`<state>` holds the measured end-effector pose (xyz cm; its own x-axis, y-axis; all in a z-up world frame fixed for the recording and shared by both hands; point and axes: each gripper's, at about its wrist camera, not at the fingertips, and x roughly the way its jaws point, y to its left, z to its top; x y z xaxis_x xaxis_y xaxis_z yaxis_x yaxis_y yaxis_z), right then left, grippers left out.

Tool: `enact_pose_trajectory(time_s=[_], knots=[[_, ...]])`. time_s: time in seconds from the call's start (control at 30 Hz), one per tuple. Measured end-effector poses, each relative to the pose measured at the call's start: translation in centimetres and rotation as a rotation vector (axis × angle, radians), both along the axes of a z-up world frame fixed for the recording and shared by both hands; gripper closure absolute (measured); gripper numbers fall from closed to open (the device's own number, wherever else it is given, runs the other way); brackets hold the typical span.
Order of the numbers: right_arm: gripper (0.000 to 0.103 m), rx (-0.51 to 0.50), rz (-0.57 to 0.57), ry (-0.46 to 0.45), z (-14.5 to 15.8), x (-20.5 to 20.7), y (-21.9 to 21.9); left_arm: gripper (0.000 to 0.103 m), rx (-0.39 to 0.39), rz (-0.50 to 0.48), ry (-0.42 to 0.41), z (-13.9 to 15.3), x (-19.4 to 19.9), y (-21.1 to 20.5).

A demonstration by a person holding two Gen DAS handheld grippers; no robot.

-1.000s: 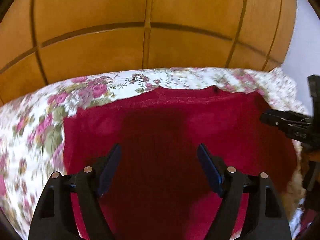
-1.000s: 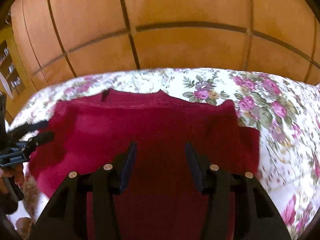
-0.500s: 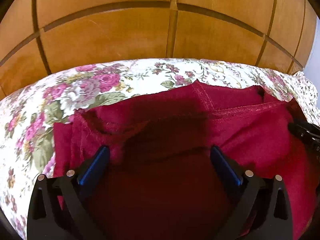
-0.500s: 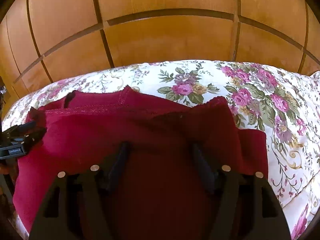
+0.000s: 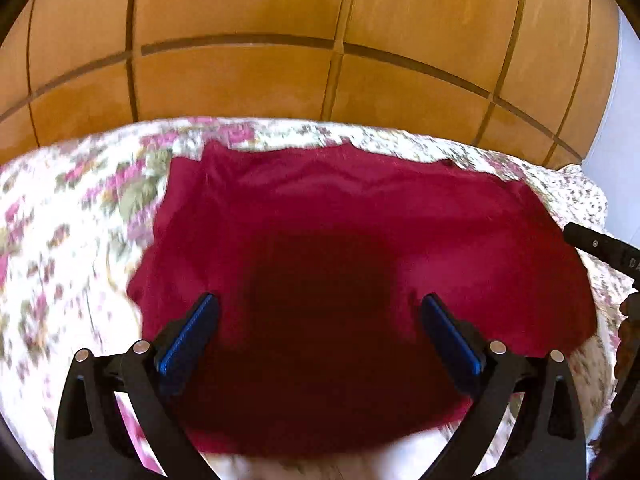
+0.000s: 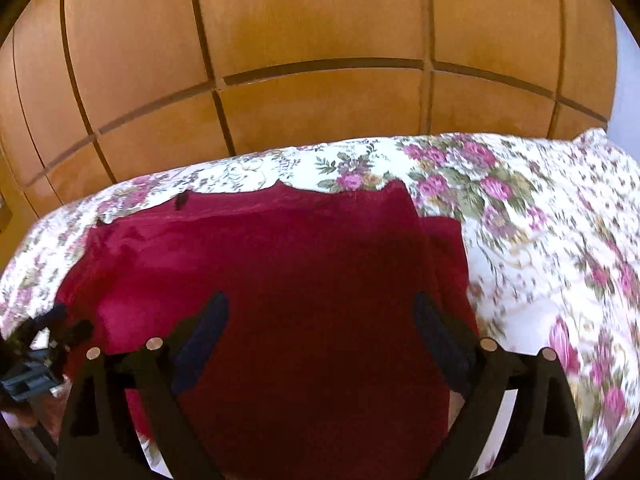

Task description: Fold small clothes

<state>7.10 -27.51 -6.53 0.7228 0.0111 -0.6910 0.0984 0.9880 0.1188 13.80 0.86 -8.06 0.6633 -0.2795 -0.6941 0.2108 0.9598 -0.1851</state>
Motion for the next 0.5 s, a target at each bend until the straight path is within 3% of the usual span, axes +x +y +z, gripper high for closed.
enact_pose_trajectory(time_s=[0.13,0.37,0.5], knots=[[0.002,0.002,-0.014,0.007,0.2,-2.2,0.5,0.003,0.004,0.001,0.018,-1.0,-1.5,-0.2],[0.002,0.053,-0.020,0.067,-1.1,-4.5,0.6,0.003,0.038,0.012,0.001,-1.3,-2.8,-0.7],[0.002,0.178,-0.029,0.074,-2.2,-5.8,-0.5,0.003,0.031,0.025,0.003,-1.1,-3.1,-0.5]])
